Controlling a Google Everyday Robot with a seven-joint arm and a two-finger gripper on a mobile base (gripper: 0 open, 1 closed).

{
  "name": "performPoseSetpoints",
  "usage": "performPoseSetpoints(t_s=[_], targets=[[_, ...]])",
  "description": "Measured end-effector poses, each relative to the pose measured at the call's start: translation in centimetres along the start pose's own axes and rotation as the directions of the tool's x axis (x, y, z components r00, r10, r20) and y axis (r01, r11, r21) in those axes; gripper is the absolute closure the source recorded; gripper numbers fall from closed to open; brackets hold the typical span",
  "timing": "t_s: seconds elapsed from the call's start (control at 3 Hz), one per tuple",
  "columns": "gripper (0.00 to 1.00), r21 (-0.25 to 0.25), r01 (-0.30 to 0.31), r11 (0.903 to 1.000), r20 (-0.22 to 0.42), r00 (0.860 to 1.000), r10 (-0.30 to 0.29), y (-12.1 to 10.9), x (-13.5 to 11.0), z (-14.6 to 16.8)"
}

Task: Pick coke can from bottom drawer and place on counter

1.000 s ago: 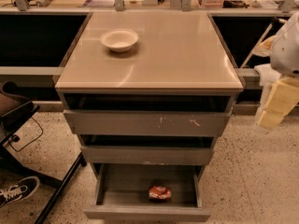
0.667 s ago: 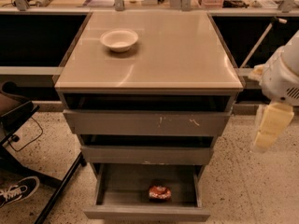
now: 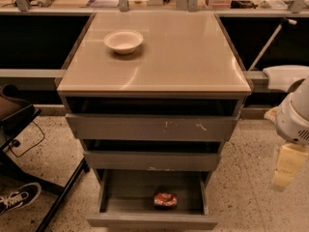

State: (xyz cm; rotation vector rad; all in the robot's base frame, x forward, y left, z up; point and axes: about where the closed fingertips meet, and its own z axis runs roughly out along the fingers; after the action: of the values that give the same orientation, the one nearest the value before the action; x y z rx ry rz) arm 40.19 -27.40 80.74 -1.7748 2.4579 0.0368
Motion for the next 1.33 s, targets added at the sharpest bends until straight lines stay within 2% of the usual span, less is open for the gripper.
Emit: performPoseSetpoints(t_s=[0.33,0.67,1.0,1.33], targets=[[0.0,-0.045,-0.009,0.9989,-0.009,1.0,0.009,1.4,1.9,2.1],[0.0,-0.045,-0.009,0.9989,-0.009,1.0,0.009,1.4,1.9,2.1],[0.0,-0.053,0.024,0.9983,0.01,1.0,-0.024,2.8,1.6,4.8],[0.0,-0.097,0.093,0.9909,0.095,0.992,-0.084,7.1,0.6,11.5]])
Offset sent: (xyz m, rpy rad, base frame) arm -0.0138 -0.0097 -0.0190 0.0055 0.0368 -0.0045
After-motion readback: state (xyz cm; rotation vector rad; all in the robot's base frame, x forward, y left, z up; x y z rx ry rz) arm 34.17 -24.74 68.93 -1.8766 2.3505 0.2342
